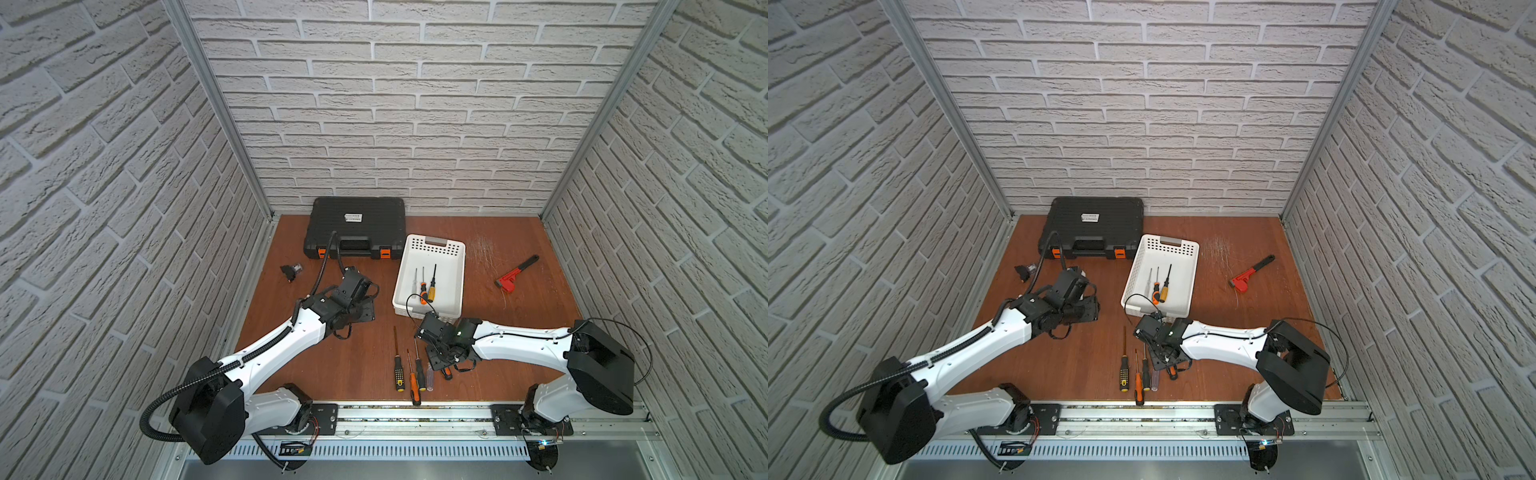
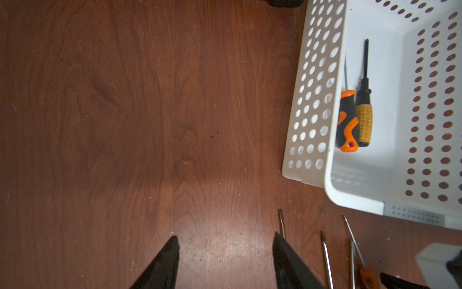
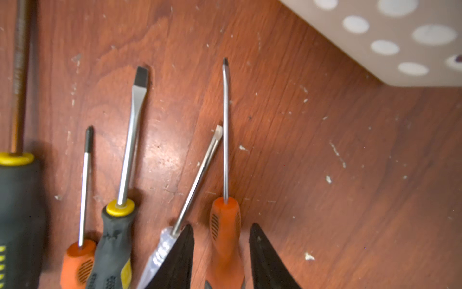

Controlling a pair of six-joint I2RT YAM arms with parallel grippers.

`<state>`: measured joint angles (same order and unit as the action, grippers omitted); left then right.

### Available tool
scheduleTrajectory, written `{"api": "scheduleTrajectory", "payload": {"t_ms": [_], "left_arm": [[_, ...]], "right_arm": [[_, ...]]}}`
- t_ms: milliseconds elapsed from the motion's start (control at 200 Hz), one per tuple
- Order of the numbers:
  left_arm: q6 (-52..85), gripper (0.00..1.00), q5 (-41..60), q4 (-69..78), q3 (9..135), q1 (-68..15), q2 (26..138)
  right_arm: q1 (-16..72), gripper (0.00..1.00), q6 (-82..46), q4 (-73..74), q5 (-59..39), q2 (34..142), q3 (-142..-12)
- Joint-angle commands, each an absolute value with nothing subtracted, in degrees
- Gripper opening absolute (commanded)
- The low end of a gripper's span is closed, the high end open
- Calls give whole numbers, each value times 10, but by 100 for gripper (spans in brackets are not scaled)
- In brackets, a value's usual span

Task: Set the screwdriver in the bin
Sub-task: 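Grasp the orange-handled screwdriver with the right gripper and lift it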

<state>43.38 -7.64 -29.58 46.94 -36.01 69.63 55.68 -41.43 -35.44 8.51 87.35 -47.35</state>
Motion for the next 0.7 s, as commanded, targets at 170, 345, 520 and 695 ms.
{"api": "scheduleTrajectory", "payload": {"t_ms": [170,345,520,695], "left_arm": [[432,60,-76,-281,485,-356,710],[428,60,-76,-282,493,-356,716],[429,60,-75,-281,495,-356,725],[432,60,-80,-276,492,-356,724]], "right_arm": [[549,37,-416,-339,72,872,-453],[549,35,-420,-331,67,885,-446],[545,24,-423,-328,64,884,-438],[530,6,-439,-341,62,848,-409]]}}
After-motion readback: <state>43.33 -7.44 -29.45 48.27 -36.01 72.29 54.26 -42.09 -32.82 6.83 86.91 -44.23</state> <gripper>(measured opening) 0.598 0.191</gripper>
